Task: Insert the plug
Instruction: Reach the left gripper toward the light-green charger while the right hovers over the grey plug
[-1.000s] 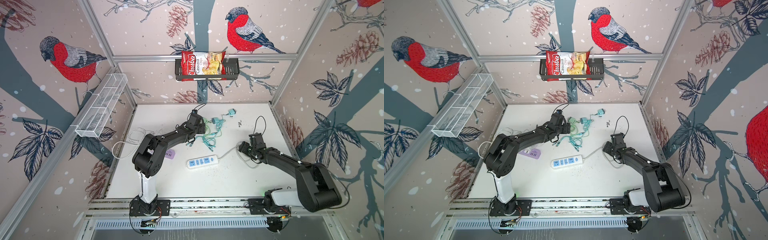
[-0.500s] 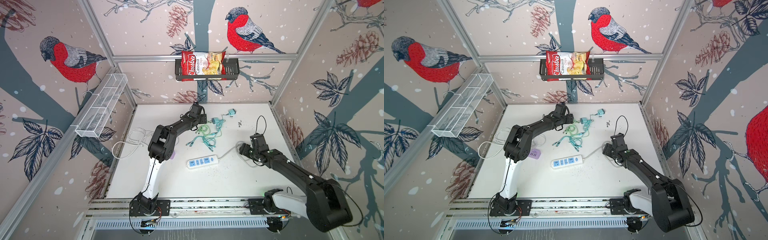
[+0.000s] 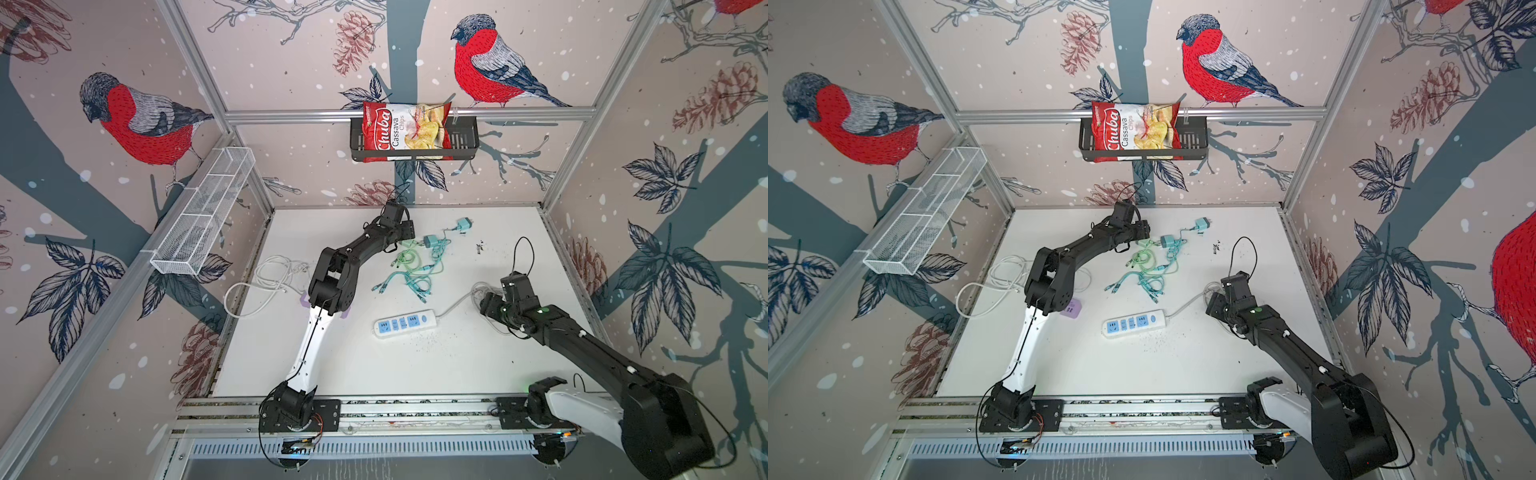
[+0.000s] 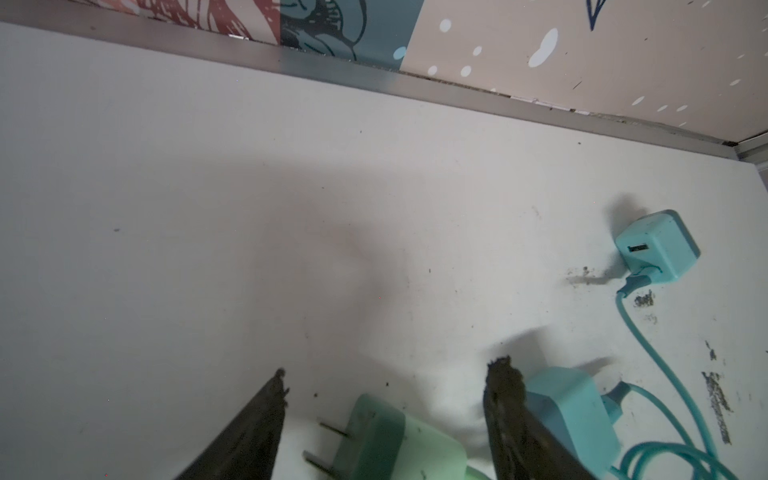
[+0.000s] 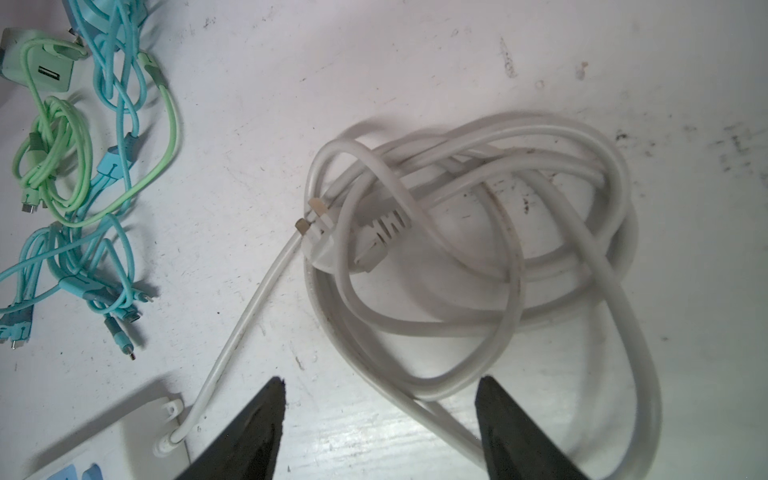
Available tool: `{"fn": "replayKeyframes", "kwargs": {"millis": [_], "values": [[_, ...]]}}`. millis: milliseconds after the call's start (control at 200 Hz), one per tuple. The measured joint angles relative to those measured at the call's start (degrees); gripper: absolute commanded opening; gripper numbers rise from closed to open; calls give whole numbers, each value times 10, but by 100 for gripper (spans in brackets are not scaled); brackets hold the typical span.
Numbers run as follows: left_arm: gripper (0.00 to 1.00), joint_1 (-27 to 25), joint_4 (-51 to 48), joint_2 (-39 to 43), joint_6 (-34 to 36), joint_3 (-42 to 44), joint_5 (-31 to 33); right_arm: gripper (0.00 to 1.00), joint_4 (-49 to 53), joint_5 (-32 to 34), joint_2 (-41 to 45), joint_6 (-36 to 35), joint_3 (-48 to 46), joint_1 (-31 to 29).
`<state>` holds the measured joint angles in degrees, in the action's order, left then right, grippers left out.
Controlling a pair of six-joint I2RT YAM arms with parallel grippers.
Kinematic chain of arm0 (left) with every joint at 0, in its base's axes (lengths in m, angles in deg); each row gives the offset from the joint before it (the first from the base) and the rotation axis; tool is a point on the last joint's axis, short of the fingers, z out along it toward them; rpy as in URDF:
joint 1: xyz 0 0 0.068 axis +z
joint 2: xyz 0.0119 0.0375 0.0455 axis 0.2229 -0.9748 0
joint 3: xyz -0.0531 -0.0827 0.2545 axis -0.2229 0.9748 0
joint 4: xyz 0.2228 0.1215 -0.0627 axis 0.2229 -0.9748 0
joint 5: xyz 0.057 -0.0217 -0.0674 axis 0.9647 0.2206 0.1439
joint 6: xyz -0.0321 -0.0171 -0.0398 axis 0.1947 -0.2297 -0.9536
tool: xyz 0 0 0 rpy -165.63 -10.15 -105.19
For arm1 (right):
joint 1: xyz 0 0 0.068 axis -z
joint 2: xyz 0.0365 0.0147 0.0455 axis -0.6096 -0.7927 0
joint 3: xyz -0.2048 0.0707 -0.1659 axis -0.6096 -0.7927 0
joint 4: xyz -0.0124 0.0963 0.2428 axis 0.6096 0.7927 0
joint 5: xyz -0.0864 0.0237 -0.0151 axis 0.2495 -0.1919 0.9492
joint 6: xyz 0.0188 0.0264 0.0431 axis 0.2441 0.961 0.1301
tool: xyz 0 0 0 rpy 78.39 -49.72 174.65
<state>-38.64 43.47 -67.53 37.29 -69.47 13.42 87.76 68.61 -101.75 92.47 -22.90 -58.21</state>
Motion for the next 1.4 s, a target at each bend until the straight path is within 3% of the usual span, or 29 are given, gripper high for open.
{"fn": "replayKeyframes", "kwargs": {"millis": [325,550,975,1401], "values": [[74,0,-3,-12,0,-9,-13,73,-1,0,-2,0,-1,0],[66,0,-3,-19,0,-4,-41,73,-1,0,-3,-2,-1,-1],[64,-18,92,123,-3,248,-89,73,-12,0,-22,-15,-4,1],[64,-62,95,213,61,352,-144,73,-24,-1,-45,-28,-7,12]]}}
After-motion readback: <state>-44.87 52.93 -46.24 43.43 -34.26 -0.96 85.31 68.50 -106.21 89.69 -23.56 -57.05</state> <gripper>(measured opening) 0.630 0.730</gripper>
